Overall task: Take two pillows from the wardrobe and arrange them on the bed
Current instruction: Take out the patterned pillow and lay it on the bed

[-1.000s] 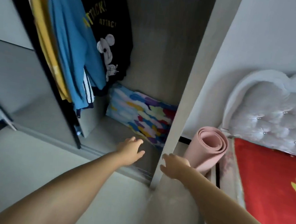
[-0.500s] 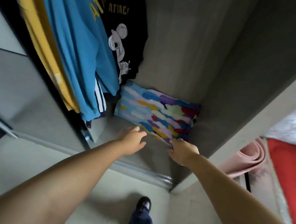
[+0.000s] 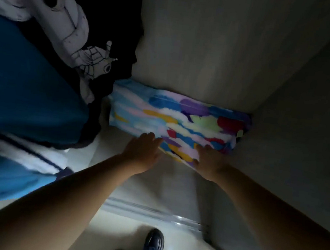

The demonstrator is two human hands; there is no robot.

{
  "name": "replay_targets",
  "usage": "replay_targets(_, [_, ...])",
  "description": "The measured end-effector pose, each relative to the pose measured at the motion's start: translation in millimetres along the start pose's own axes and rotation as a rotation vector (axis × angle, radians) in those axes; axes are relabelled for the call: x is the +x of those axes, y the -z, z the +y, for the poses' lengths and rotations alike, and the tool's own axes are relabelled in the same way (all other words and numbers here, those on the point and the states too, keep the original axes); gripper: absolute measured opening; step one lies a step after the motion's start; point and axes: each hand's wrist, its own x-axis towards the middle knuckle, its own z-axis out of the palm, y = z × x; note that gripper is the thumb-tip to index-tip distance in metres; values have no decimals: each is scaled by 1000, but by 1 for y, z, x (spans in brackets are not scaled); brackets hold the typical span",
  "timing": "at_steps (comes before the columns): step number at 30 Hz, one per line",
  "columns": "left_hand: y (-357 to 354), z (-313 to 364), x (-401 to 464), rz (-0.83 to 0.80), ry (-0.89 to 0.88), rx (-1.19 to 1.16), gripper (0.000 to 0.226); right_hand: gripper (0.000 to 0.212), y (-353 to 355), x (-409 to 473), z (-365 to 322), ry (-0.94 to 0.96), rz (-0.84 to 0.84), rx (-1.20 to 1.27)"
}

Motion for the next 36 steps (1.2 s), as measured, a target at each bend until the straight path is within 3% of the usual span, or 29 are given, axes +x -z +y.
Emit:
replay_targets(13, [-65, -83, 240, 167, -56, 257, 68, 68, -10, 215, 69, -86, 167, 48])
replay_targets(20, [-113, -130, 283, 180, -34, 406, 97, 85, -66, 287, 80, -120, 298, -4])
replay_targets(24, [-119, -126, 296, 226, -3, 375, 88, 75, -71, 302, 80, -133, 341, -86])
replay_targets(28, [-110, -126, 300, 169, -39, 437, 59, 71, -76, 292, 76, -136, 330, -129])
replay_targets(32, [-102, -131, 284, 106, -69, 404, 36, 71, -76, 271, 62, -126, 229, -72])
replay_targets(36, [-109, -128, 247, -20, -58, 378, 31, 59, -76, 237, 34, -39, 109, -44])
